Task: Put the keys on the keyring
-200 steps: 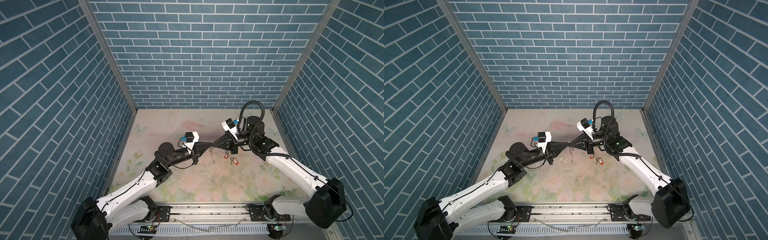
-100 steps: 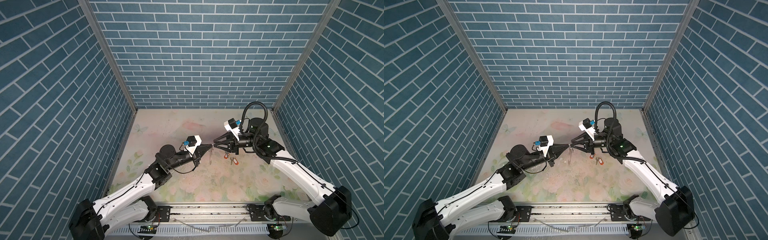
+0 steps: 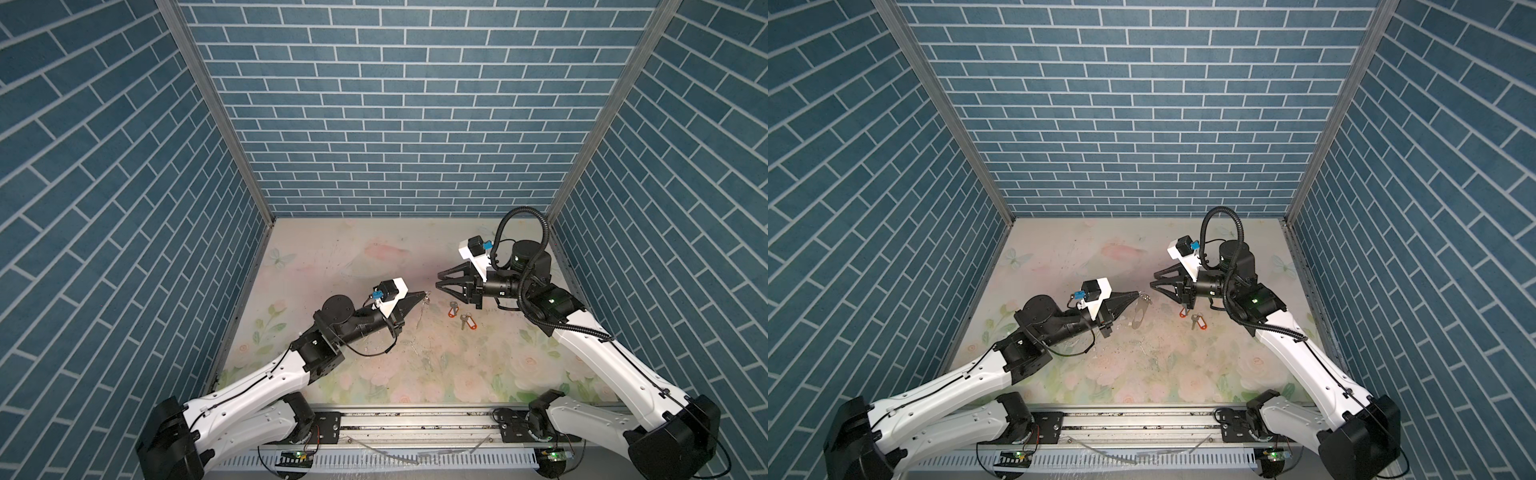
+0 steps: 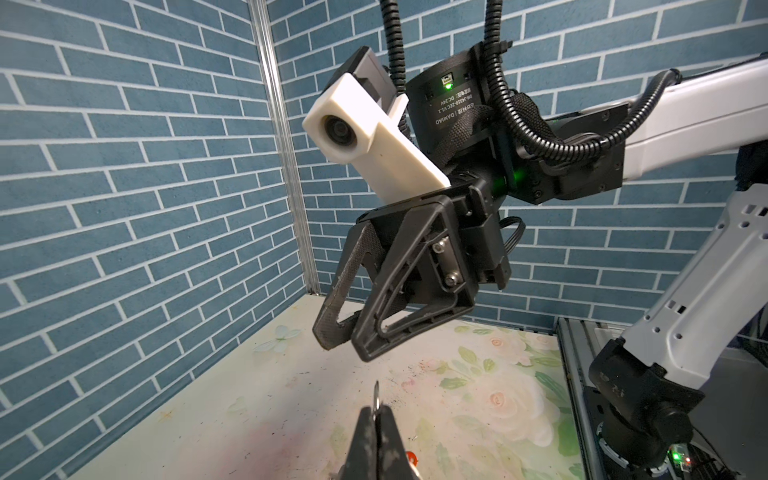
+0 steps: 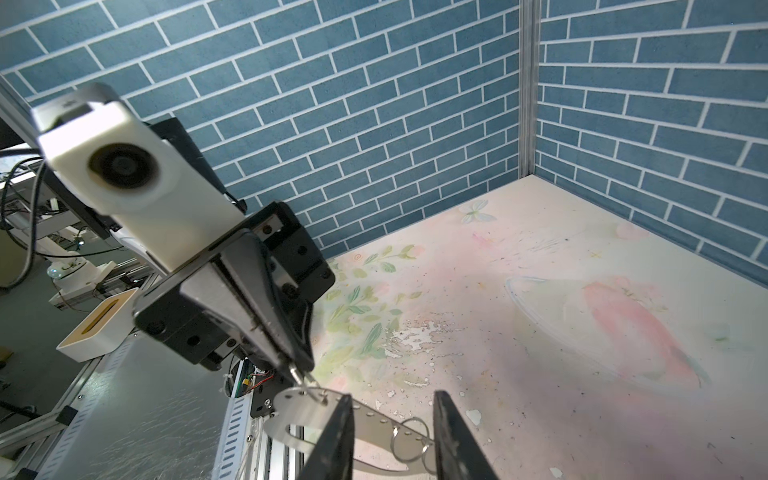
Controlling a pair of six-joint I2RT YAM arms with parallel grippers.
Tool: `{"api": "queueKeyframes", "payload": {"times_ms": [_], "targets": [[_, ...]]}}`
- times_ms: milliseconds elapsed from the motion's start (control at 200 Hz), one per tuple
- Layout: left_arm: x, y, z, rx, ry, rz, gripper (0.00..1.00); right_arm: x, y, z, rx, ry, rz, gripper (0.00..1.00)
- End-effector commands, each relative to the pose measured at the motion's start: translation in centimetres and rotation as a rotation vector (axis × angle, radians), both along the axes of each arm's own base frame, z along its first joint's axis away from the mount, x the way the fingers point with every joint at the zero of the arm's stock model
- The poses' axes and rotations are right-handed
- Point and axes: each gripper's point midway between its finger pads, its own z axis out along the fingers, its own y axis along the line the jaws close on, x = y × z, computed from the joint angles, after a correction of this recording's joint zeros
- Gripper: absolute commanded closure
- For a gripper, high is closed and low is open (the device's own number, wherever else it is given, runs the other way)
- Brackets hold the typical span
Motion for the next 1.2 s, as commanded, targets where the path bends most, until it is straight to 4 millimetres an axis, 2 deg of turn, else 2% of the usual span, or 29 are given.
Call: {"api": "queueKeyframes", "payload": {"times_ms": [0, 175, 305, 545, 660, 845, 950, 1065, 1195], "targets": [[0.1, 0.4, -0.3, 0.028, -0.129, 0.094, 1.0, 0.6, -0.5, -1.1, -0.021, 0.018, -0.052, 0.67], [0.8, 1.2, -1.3, 0.025, -0.274, 0.23, 1.0, 1.3, -0.5, -1.7, -0.025, 0.078, -0.098, 0.65], [1.2, 1.7, -1.2, -0.002, -0.37, 0.306, 1.0, 1.6, -0.4, -2.0, -0.022, 0.134, -0.11, 0.65], [1.5, 0.8, -0.9, 0.06, -0.524, 0.42, 1.0, 2.3, 0.3, -2.2, 0.026, 0.29, -0.124, 0.63], [1.7, 0.3, -1.2, 0.072, -0.53, 0.414, 1.0, 3.2, 0.4, -2.6, 0.04, 0.377, -0.175, 0.63], [1.8, 0.0, -1.4, 0.073, -0.526, 0.413, 1.0, 2.9, 0.0, -3.3, 0.026, 0.381, -0.19, 0.62], [2.7, -0.3, -1.7, 0.099, -0.465, 0.414, 1.0, 2.5, 0.0, -3.6, 0.013, 0.349, -0.165, 0.63], [2.7, -1.1, -2.1, 0.137, -0.385, 0.334, 1.0, 2.1, -0.1, -3.7, 0.004, 0.279, -0.143, 0.66], [2.8, -0.4, -1.4, 0.081, -0.349, 0.341, 1.0, 2.3, -0.2, -4.0, -0.008, 0.23, -0.144, 0.69]]}}
